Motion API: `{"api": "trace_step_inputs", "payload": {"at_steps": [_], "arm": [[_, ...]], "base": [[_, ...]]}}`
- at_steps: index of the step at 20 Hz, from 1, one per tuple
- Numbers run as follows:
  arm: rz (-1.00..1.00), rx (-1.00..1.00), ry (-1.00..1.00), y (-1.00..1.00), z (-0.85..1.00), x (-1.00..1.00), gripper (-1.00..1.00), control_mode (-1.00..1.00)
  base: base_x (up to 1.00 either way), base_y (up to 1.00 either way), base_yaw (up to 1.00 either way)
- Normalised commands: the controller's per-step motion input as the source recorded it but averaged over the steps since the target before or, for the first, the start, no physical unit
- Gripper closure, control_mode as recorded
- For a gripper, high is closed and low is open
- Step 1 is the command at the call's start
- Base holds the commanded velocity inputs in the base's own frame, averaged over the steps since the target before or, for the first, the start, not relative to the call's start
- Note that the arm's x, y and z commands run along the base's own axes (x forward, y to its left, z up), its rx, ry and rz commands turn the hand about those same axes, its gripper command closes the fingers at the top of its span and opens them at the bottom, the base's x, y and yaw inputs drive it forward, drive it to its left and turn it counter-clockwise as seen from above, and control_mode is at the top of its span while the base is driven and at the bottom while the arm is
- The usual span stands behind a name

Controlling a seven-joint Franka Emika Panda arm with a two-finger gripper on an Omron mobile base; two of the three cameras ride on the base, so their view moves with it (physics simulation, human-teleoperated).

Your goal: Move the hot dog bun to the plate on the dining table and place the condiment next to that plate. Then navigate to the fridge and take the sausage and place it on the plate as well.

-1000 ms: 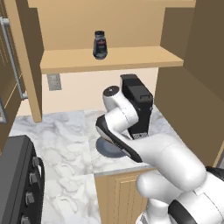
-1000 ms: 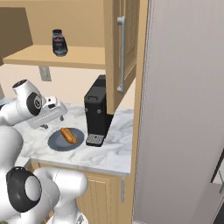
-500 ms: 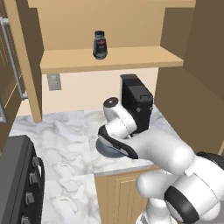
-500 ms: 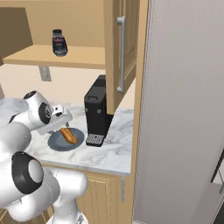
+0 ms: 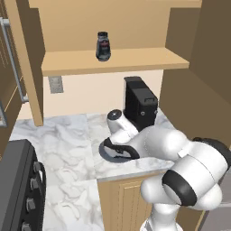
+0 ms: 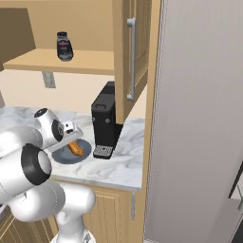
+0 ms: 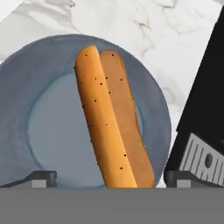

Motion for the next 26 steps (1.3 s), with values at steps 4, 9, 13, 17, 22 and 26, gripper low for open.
{"api": "trace_step_inputs", "payload": {"at_steps": [4, 9, 13, 17, 22, 26], "arm": [[0.0, 0.0, 0.0, 0.0, -0.37, 0.34, -1.0, -1.0], [0.0, 0.0, 0.02, 0.0, -0.27, 0.39, -1.0, -1.0], [0.0, 0.0, 0.05, 0.0, -0.26, 0.39, 1.0, -1.0], [0.0, 0.0, 0.08, 0.0, -0.19, 0.2, 1.0, -1.0], [0.0, 0.0, 0.02, 0.0, 0.01, -0.17, 1.0, -1.0], [0.0, 0.0, -0.08, 0.0, 0.65, -0.58, 1.0, -1.0]], "base": [[0.0, 0.0, 0.0], [0.0, 0.0, 0.0], [0.0, 0.0, 0.0], [0.0, 0.0, 0.0], [0.0, 0.0, 0.0], [0.0, 0.0, 0.0]]}}
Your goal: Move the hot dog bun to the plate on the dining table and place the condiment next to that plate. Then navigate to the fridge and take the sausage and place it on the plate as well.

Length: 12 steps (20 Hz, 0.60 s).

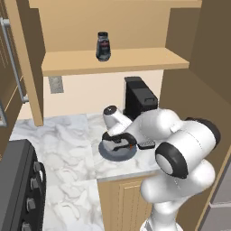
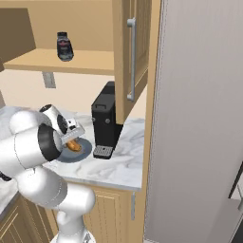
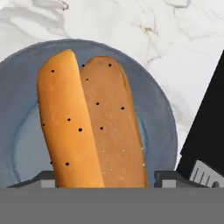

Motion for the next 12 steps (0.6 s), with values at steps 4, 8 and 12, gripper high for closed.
{"api": "trace_step_inputs", "payload": {"at_steps": [4, 8, 12], "arm": [[-0.01, 0.02, -0.09, 0.0, 0.98, -0.63, 1.0, -1.0], [-0.02, 0.1, 0.01, 0.0, 1.0, -0.66, 1.0, -1.0], [-0.09, 0.12, 0.06, -0.02, 0.89, -0.8, 1.0, -1.0]], "base": [[0.0, 0.0, 0.0], [0.0, 0.0, 0.0], [0.0, 0.0, 0.0]]}}
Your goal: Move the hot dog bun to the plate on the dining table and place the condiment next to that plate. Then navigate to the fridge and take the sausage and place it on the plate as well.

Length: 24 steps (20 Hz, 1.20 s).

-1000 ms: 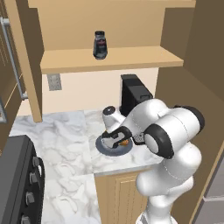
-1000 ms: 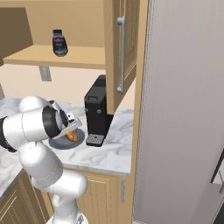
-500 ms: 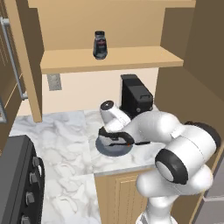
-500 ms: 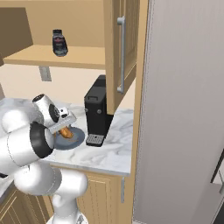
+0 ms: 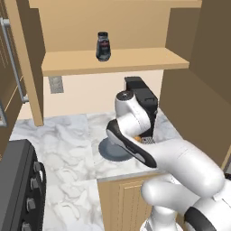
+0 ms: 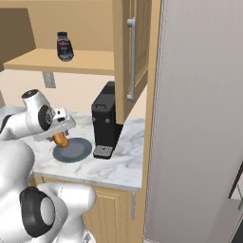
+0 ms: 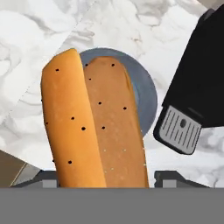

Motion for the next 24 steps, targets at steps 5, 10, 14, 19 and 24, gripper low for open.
{"api": "trace_step_inputs", "payload": {"at_steps": [5, 10, 14, 19, 24], "arm": [[-0.19, 0.01, 0.0, -0.38, 0.64, -0.6, 1.0, -1.0], [-0.24, 0.0, 0.02, -0.64, 0.35, -0.23, 1.0, -1.0], [-0.2, 0.0, 0.07, -0.81, 0.03, -0.04, 1.0, -1.0], [-0.07, 0.0, 0.02, -0.24, 0.0, -0.01, 1.0, 1.0], [0.0, 0.0, 0.0, 0.0, 0.0, 0.0, 1.0, 1.0]], "base": [[0.0, 0.0, 0.0], [0.0, 0.0, 0.0], [0.0, 0.0, 0.0], [-0.29, -0.13, -0.09], [-1.0, -0.13, -0.17]]}}
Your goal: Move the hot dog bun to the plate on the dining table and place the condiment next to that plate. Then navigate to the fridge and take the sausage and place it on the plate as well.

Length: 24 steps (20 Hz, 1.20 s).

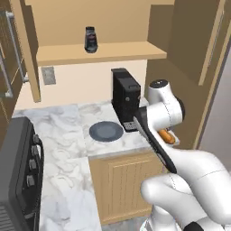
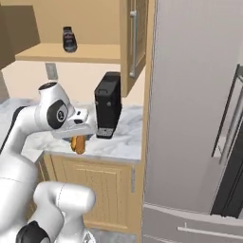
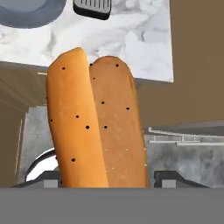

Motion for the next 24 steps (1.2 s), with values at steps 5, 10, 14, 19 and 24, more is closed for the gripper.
{"api": "trace_step_inputs", "payload": {"at_steps": [5, 10, 14, 19, 24], "arm": [[0.0, 0.0, 0.0, 0.0, 0.0, 0.0, 1.0, 1.0], [0.0, 0.0, 0.0, 0.0, 0.0, 0.0, 1.0, 1.0], [0.0, 0.0, 0.0, 0.0, 0.0, 0.0, 1.0, 1.0], [0.0, 0.0, 0.0, 0.0, 0.0, 0.0, 1.0, 1.0], [0.0, 0.0, 0.0, 0.0, 0.0, 0.0, 1.0, 1.0]], "base": [[-0.84, -0.55, -0.3], [-0.04, -0.74, -0.75], [0.0, -0.87, -0.74], [0.0, -1.0, -0.67], [0.0, -1.0, -0.66]]}}
